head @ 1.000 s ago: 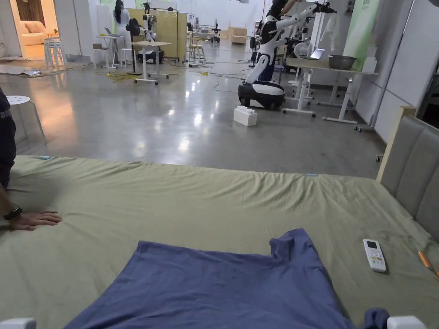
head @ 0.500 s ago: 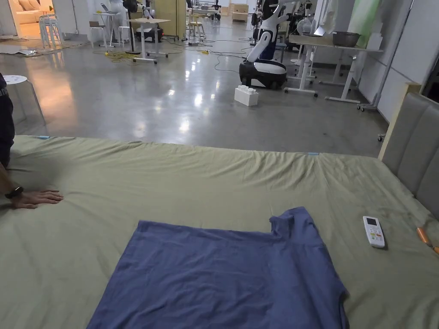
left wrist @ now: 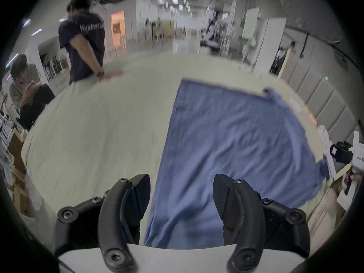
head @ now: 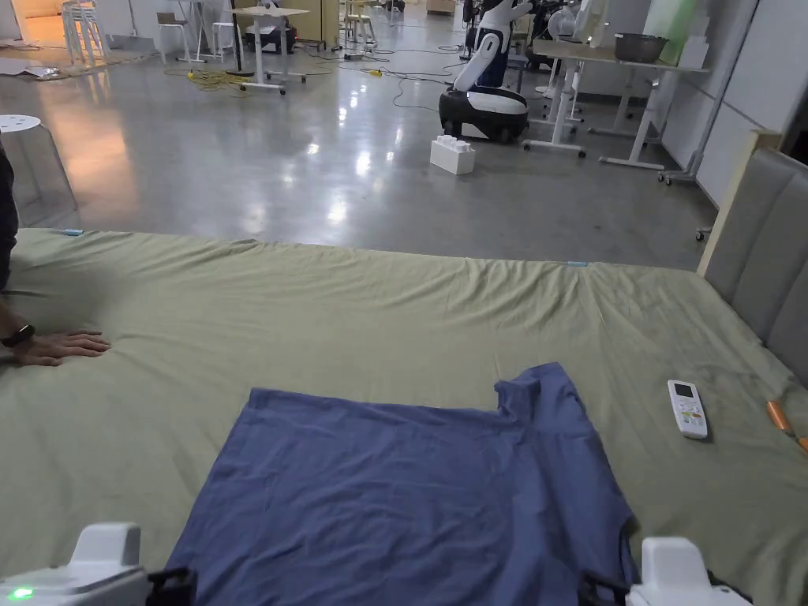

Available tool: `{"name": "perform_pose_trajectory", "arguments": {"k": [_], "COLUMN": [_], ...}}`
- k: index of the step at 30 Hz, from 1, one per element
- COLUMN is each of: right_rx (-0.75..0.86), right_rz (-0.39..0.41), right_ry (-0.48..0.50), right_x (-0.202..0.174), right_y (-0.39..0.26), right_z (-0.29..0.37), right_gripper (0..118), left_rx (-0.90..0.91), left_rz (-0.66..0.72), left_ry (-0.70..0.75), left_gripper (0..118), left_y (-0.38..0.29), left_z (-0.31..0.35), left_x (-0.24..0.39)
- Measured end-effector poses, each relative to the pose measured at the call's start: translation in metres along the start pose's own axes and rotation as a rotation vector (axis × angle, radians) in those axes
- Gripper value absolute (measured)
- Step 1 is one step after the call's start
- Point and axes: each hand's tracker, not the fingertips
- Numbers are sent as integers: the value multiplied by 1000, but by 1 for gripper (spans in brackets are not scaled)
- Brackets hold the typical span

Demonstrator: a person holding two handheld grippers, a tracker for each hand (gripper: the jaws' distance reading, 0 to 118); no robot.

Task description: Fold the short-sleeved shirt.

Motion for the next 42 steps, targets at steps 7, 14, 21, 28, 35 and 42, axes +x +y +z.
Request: {"name": "perform_pose_trajectory", "arguments": {"k": [7,14,21,28,35,42], "right_rx": [347,538,646,555,449,337], "right_rz": [-75,-82,-58,-58,-53,-52], "right_ry": [-34,-47,-58,-30,-4,2], "right_x": [-32,-54,-56,-53,-47,-41], "right_y": [40,55,57,61,61,53], "right_z": [13,20,24,-4,-51,-101], "right_gripper": [66,7,0,0,0,0], "left_rx": [422,610,706,485,175,-85], "left_rz": [-40,-104,-110,-54,-20,-21], "left_ry": [56,81,90,8,-33,-64], "left_gripper": [65,11,0,0,0,46], "left_y": [31,39,35,70,145,217], "left_z": [33,48,55,10,-116,-242], "left_x": [44,72,76,53,18,8]}}
